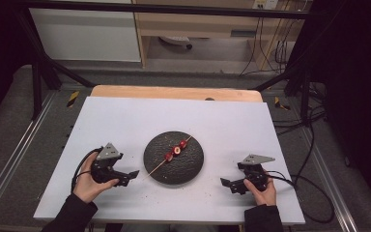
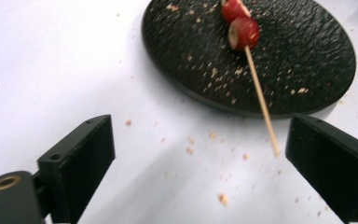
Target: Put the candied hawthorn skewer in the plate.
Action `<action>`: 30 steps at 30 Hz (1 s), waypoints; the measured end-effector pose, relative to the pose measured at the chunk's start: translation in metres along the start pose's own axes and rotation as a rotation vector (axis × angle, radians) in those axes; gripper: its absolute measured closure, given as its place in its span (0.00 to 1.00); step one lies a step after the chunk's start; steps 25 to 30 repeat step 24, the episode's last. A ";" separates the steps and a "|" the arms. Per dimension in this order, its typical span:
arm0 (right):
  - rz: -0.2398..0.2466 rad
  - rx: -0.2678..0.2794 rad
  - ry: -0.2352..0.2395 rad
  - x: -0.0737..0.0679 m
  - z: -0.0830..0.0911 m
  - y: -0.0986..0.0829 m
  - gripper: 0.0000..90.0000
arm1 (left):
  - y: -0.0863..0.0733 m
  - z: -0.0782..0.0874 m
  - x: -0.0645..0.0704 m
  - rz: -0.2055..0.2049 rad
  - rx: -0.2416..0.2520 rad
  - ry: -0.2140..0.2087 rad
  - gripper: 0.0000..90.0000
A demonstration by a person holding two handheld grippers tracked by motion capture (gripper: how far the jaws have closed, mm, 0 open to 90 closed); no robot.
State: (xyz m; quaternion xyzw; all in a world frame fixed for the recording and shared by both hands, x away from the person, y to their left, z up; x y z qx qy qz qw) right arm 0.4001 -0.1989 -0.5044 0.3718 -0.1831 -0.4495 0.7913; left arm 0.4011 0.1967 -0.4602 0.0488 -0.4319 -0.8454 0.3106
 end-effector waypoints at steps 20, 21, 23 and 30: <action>-0.009 -0.010 0.004 0.000 -0.001 -0.001 0.01 | -0.050 0.013 -0.014 0.010 0.024 0.028 0.06; -0.008 -0.010 0.002 0.001 -0.001 -0.001 0.01 | -0.051 0.014 -0.014 0.011 0.022 0.028 0.06; -0.008 -0.012 0.004 0.000 -0.001 -0.002 0.01 | -0.051 0.015 -0.015 0.014 0.023 0.031 0.06; -0.007 -0.012 0.004 0.000 -0.001 -0.002 0.01 | -0.052 0.015 -0.016 0.016 0.025 0.033 0.06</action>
Point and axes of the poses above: each handheld gripper's, and its own axes: z roughly backward along the jaws, y roughly out of its top, x roughly to its right, the point moved 7 cm from there along -z, roughly forward along the jaws, and after that the axes turned 12 degrees about -y, right-handed, at the moved point
